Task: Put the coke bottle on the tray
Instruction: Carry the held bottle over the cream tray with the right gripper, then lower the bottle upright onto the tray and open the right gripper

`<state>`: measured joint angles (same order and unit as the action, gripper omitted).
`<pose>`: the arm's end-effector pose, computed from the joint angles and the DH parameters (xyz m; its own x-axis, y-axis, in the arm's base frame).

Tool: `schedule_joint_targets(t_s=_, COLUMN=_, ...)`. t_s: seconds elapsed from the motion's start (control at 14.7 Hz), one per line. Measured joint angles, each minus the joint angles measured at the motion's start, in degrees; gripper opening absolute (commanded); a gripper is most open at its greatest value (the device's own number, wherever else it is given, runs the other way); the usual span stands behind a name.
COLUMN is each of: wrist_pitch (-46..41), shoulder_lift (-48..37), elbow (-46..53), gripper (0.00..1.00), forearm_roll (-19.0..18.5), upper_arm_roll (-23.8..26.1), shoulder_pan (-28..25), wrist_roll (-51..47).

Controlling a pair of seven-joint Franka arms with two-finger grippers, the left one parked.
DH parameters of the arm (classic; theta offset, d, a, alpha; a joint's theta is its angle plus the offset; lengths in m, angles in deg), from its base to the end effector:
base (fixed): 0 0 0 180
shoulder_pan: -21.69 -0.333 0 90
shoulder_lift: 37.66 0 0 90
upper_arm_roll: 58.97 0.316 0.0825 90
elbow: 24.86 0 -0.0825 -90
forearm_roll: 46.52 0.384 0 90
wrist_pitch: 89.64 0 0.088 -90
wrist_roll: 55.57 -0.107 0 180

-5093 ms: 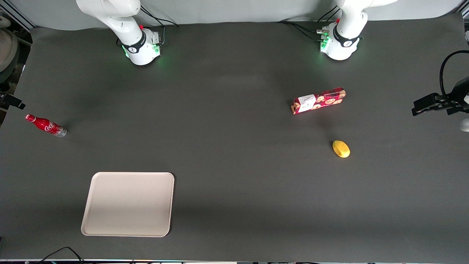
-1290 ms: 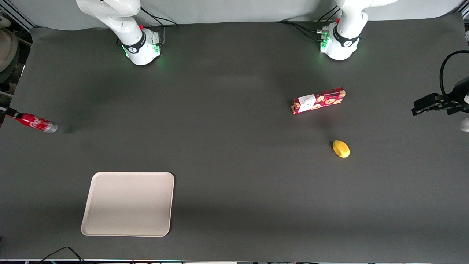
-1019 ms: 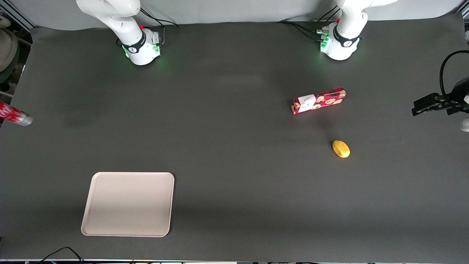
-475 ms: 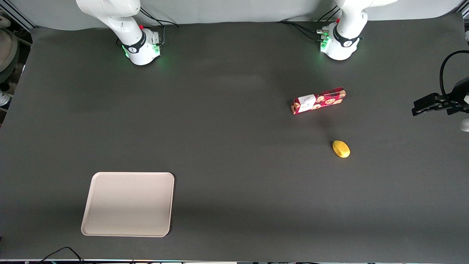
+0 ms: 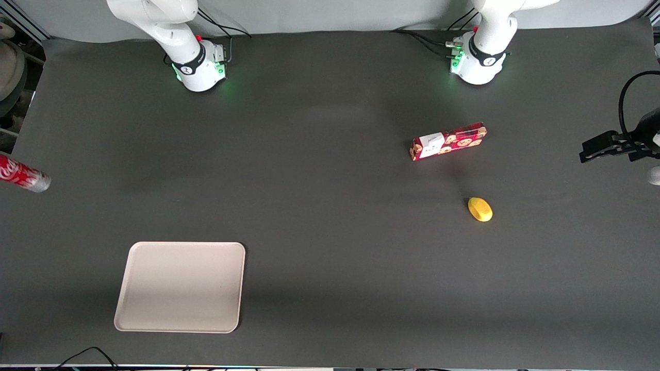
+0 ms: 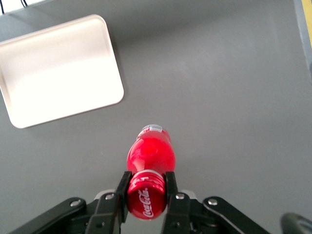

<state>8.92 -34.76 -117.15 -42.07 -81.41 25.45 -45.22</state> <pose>0.5272 -0.2455 0.5925 0.9568 -0.2818 0.0718 -0.2790 -0.9592 -0.0459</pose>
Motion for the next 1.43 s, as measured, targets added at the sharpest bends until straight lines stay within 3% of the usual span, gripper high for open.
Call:
schedule_joint_targets(t_s=0.27, wrist_pitch=8.30, shoulder_lift=6.65, elbow=-0.10, gripper=0.00, forearm_roll=0.71, upper_arm_roll=4.32, shoulder_pan=-0.27, wrist_roll=-2.00)
schedule_joint_targets(t_s=0.48, wrist_pitch=14.68, shoulder_lift=12.32, elbow=-0.09, gripper=0.00, forearm_roll=5.31, upper_arm_roll=5.63, shoulder_pan=-0.29, wrist_roll=-2.30)
schedule_joint_targets(t_s=0.61, wrist_pitch=18.83, shoulder_lift=15.45, elbow=-0.07, gripper=0.00, forearm_roll=6.22, upper_arm_roll=7.40, shoulder_pan=-0.25, wrist_roll=-4.11)
schedule_joint_targets(t_s=1.02, wrist_pitch=31.30, shoulder_lift=23.95, elbow=-0.02, gripper=0.00, forearm_roll=6.28, upper_arm_roll=14.90, shoulder_pan=-0.74, wrist_roll=-14.58)
schedule_joint_targets(t_s=1.43, wrist_pitch=33.36, shoulder_lift=28.21, elbow=0.11, gripper=0.00, forearm_roll=1.90, upper_arm_roll=15.25, shoulder_pan=-0.78, wrist_roll=-14.99)
